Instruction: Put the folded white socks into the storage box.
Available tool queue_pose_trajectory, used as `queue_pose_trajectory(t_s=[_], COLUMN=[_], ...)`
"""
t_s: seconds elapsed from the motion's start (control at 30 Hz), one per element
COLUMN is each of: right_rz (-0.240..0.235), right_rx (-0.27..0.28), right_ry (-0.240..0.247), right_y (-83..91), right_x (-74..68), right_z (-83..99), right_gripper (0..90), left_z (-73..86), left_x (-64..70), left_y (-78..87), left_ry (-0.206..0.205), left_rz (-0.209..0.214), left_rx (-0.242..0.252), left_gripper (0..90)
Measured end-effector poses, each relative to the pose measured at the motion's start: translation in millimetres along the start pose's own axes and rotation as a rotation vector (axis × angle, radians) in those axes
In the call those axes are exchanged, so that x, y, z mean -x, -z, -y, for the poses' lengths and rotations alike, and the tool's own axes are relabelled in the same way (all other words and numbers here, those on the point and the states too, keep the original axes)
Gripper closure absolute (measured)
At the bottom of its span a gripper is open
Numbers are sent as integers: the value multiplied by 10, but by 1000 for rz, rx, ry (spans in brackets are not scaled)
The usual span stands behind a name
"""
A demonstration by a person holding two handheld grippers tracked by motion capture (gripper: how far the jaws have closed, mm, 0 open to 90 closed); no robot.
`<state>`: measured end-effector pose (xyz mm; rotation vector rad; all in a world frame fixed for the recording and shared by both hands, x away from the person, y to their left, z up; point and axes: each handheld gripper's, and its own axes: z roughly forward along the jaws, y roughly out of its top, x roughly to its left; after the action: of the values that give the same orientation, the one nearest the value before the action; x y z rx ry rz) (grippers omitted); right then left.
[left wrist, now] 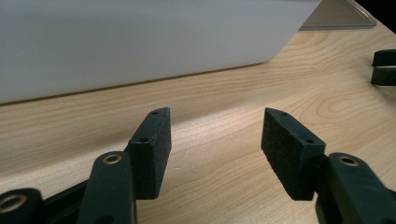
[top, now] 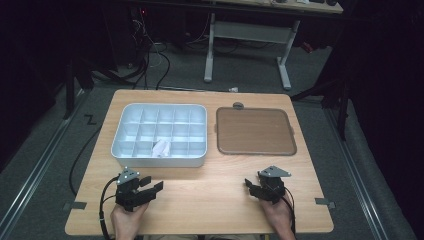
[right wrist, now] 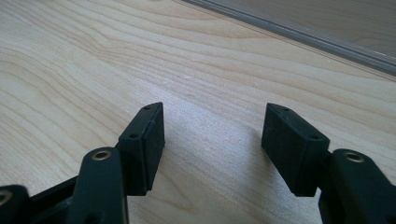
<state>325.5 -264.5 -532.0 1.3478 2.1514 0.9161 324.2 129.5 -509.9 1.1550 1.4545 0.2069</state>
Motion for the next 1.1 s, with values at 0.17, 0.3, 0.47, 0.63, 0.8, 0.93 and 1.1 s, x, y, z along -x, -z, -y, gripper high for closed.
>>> queue_pose_trajectory(t_s=[0.17,0.3,0.47,0.63,0.8,0.93,1.1], right_rz=[0,0,0,0,0,0,0], right_rx=[0,0,0,0,0,0,0], right_ry=[0,0,0,1,1,0,0], right_y=[0,0,0,0,0,0,0], right_x=[0,0,0,0,0,0,0], right_z=[0,0,0,0,0,0,0], right_gripper=[396,396,396,396,396,396,396], left_z=[28,44,59,76,102,92,86], left_x=[-22,-41,-84,-124,-142,-180,-212], left_y=[-45,-78,-124,-198,-251,-267,-290], left_ry=[13,17,36,42,14,-3,-47], left_rz=[-7,-12,-17,-32,-47,-63,-84], left_rx=[-17,-26,-26,-20,-15,2,15], left_gripper=[428,426,420,417,415,411,411])
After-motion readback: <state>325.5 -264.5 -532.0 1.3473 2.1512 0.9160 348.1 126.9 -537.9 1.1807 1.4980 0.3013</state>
